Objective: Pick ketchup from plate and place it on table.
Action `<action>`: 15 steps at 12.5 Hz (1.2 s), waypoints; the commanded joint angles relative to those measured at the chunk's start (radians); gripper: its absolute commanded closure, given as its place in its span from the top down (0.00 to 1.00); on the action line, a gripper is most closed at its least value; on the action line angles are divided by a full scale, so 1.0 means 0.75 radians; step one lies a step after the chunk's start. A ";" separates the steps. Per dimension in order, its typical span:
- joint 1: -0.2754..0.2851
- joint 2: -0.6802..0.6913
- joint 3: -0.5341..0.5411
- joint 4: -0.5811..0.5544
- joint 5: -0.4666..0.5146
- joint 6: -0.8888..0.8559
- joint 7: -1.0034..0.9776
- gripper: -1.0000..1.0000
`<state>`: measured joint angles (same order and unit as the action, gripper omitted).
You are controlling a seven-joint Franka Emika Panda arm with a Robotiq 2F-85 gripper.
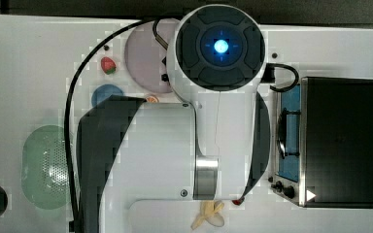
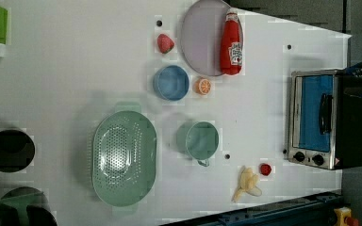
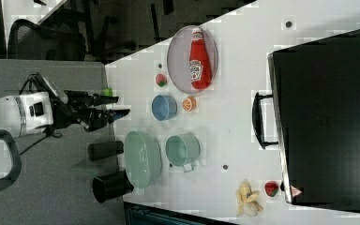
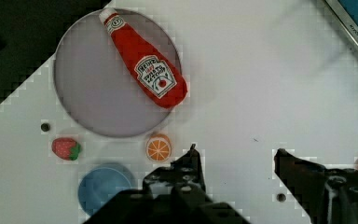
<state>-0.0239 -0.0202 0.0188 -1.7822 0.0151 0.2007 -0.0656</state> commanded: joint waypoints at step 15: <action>-0.114 0.265 0.163 -0.117 0.021 0.256 -0.308 1.00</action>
<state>-0.1261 0.2164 0.1191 -1.8691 0.0216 0.3835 -0.1797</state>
